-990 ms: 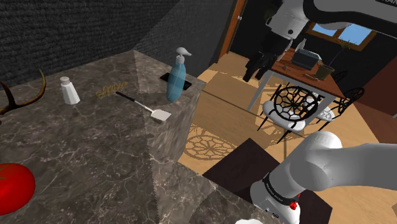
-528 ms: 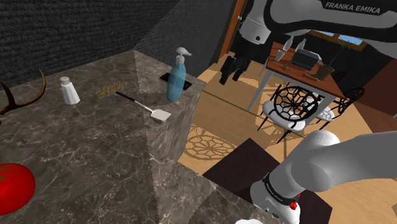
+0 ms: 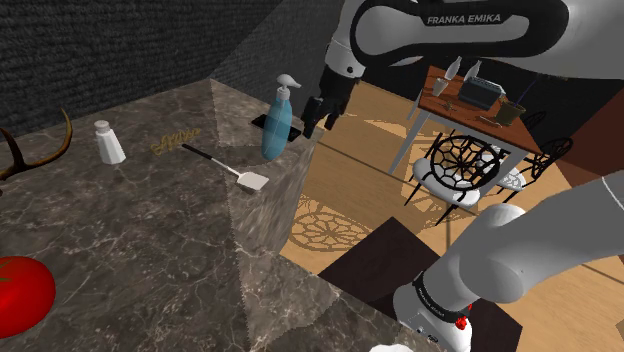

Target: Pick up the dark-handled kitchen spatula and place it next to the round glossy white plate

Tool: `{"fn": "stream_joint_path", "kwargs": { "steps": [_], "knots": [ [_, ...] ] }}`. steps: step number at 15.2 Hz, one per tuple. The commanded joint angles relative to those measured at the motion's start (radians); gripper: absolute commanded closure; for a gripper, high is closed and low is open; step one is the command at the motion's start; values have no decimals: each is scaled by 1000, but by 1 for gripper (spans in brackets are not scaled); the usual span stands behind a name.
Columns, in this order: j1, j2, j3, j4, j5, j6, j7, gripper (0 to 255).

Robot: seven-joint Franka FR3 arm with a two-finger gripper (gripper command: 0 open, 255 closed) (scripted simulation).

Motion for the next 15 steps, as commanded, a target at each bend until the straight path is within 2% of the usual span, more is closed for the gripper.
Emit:
{"fn": "stream_joint_path", "kwargs": {
  "steps": [1,8,15],
  "knots": [
    [8,76,16,36,-7,41,1,0],
    [42,328,69,199,-56,131,26,0],
    [92,587,101,419,-135,165,60,0]
  ]
}}
